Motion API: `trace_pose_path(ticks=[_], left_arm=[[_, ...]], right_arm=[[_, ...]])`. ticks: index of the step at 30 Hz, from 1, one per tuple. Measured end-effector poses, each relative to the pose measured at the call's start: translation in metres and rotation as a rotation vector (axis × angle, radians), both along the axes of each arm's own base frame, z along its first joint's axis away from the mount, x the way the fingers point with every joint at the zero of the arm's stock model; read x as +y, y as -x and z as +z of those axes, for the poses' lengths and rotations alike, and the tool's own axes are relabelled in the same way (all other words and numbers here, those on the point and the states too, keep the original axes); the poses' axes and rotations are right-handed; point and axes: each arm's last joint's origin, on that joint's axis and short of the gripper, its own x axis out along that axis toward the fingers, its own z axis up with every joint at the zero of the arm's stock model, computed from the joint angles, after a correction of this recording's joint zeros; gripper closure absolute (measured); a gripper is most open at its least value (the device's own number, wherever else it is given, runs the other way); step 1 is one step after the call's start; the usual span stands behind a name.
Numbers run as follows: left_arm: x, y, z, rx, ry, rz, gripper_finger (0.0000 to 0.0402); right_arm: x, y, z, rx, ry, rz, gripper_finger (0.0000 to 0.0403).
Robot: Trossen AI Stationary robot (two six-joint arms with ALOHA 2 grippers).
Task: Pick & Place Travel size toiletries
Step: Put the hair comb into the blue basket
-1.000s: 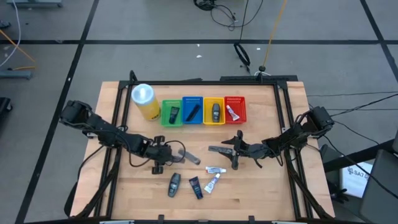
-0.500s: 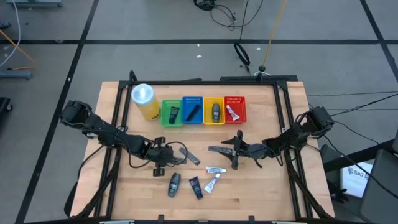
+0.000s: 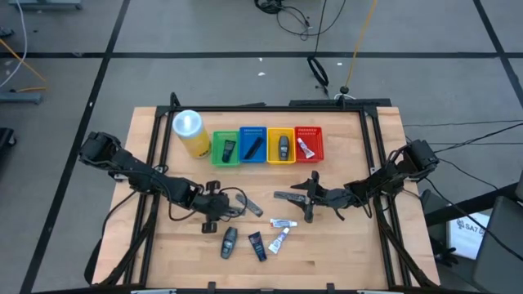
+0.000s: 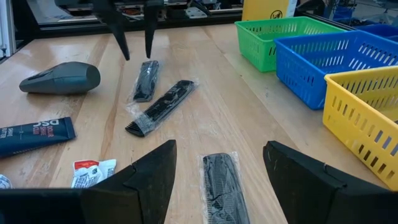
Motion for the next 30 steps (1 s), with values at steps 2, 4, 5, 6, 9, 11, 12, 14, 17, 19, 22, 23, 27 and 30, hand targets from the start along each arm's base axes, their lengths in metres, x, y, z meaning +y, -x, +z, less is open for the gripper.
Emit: trace_pose_path(ticks=[2,4,5,6,9,11,12,14,17,19,22,23,27,30], left_arm=[[0.001,-0.001,0.001,-0.022,-0.022,0.015,0.0223],[0.001,-0.003,-0.003,-0.048,-0.031,0.022,0.0187],[0.002,-0.002,-0.006,-0.052,-0.031,0.02,0.017],[0.002,-0.001,-0.009,-0.05,-0.034,0.017,0.0154],[0.002,-0.001,-0.013,-0.055,-0.048,0.022,0.012],[0.004,-0.001,-0.016,-0.045,-0.081,0.034,0.0113],[0.004,-0.001,-0.018,-0.041,-0.087,0.028,0.0113],[0.002,-0.002,-0.022,-0.023,-0.08,0.007,0.012],[0.001,-0.005,-0.031,0.005,-0.074,-0.017,0.0141],[0.0,-0.006,-0.035,0.014,-0.07,-0.019,0.0155],[0.0,-0.006,-0.041,0.041,-0.071,-0.026,0.0178],[0.0,-0.006,-0.041,0.048,-0.068,-0.031,0.0186],[0.001,-0.006,-0.042,0.069,-0.051,-0.037,0.0226],[0.003,-0.006,-0.042,0.08,-0.031,-0.04,0.0258]], right_arm=[[0.0,0.0,0.0,-0.001,-0.001,0.0,0.0167],[0.0,0.0,0.0,0.0,-0.001,0.0,0.0167],[0.0,0.0,0.0,0.0,-0.001,0.0,0.0167],[0.0,0.0,0.0,-0.001,-0.002,0.0,0.0167],[0.0,0.0,0.0,-0.001,-0.002,0.0,0.0167],[0.0,0.0,0.0,-0.001,-0.002,0.0,0.0167],[0.0,0.0,0.0,0.0,-0.001,0.0,0.0167],[0.0,0.0,0.0,-0.003,-0.002,0.0,0.0167],[0.0,0.0,0.0,-0.002,-0.002,0.0,0.0167],[0.0,0.0,0.0,-0.001,-0.002,-0.001,0.0167],[0.0,0.0,0.0,-0.001,-0.002,-0.001,0.0167],[0.0,0.0,0.0,-0.001,-0.002,-0.001,0.0167],[0.0,0.0,0.0,-0.001,-0.002,0.0,0.0167],[0.0,0.0,0.0,-0.001,-0.002,-0.001,0.0167]])
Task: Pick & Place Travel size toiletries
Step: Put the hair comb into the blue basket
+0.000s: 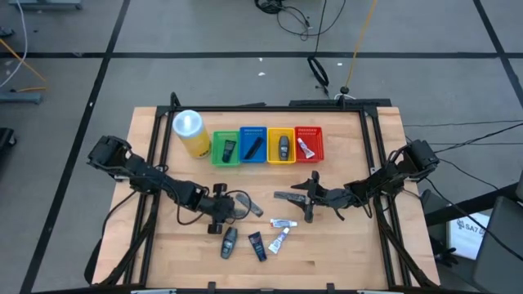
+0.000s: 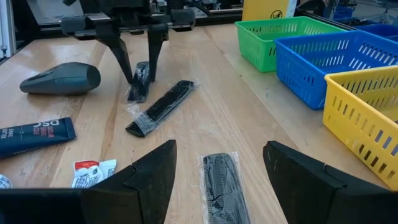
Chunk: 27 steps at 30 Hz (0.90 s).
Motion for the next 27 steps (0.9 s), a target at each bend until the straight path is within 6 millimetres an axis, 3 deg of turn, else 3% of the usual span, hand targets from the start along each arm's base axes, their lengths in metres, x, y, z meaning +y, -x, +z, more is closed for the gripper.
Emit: trace_pose_path(ticks=[6,14,19,24,27], left_arm=[[0.004,-0.001,0.002,-0.007,0.001,0.006,0.0292],[0.008,0.003,0.025,-0.102,-0.009,0.065,0.0266],[0.01,-0.001,0.048,-0.281,-0.032,0.159,0.0262],[0.015,-0.026,0.074,-0.66,-0.108,0.271,0.0262],[0.032,-0.041,0.079,-0.798,-0.203,0.366,0.0261]], right_arm=[[0.0,0.0,0.0,0.0,0.0,0.0,0.0167],[0.0,0.0,0.0,0.001,0.003,0.001,0.0167],[0.0,0.0,0.0,0.003,0.004,0.001,0.0167],[0.0,0.0,0.0,0.002,0.006,0.002,0.0167],[0.0,0.0,0.0,0.001,0.007,0.002,0.0167]])
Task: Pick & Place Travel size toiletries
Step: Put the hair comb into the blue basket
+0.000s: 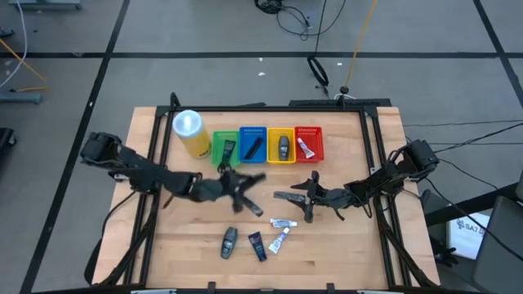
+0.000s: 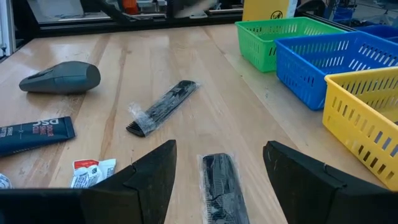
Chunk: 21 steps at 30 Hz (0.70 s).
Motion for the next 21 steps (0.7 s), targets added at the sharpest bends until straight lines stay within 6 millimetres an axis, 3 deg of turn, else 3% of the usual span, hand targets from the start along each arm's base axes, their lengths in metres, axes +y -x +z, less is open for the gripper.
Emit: trace_pose_path(ticks=[6,12,16,21], left_arm=[[0.062,-0.021,-0.007,-0.151,-0.057,0.309,0.0261],[0.117,-0.027,-0.033,-0.219,0.074,0.462,0.0261],[0.138,-0.026,-0.048,-0.24,0.205,0.492,0.0261],[0.146,-0.026,-0.057,-0.207,0.248,0.447,0.026]], right_arm=[[0.0,0.0,0.0,0.001,-0.004,-0.001,0.0167],[0.0,0.0,0.0,0.004,-0.005,-0.001,0.0167],[0.0,0.0,-0.001,0.011,-0.002,-0.001,0.0167],[0.0,0.0,-0.001,0.014,0.0,-0.001,0.0167]])
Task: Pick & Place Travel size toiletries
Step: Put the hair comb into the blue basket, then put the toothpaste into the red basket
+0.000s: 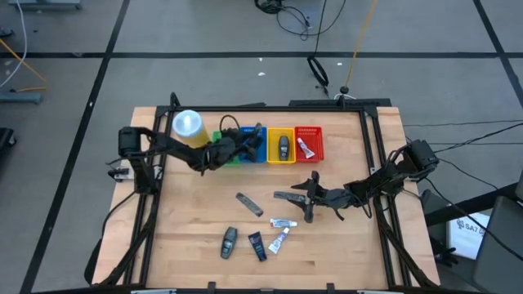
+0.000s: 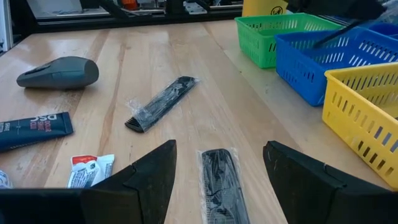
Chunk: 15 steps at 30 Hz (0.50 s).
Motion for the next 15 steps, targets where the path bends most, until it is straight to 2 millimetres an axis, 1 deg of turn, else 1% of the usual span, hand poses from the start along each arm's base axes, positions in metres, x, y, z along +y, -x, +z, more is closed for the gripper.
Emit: trace_pose_path(ticks=[3,6,11,15], left_arm=[[-0.0006,0.0001,-0.0008,0.014,0.002,-0.006,0.026],[-0.0014,0.0009,-0.0037,0.047,0.008,-0.013,0.0249],[-0.0019,0.0025,-0.0081,0.096,0.021,-0.015,0.0202],[-0.004,0.0017,-0.0017,0.082,0.028,-0.101,0.0162]], right_arm=[[0.0,0.0,-0.0001,0.002,0.002,0.0,0.0167],[0.0,0.0001,-0.0002,0.002,0.002,0.0,0.0167],[0.0,0.0001,-0.0004,0.004,0.001,0.0,0.0167],[0.0,0.0001,-0.0004,0.004,0.001,0.0,0.0167]])
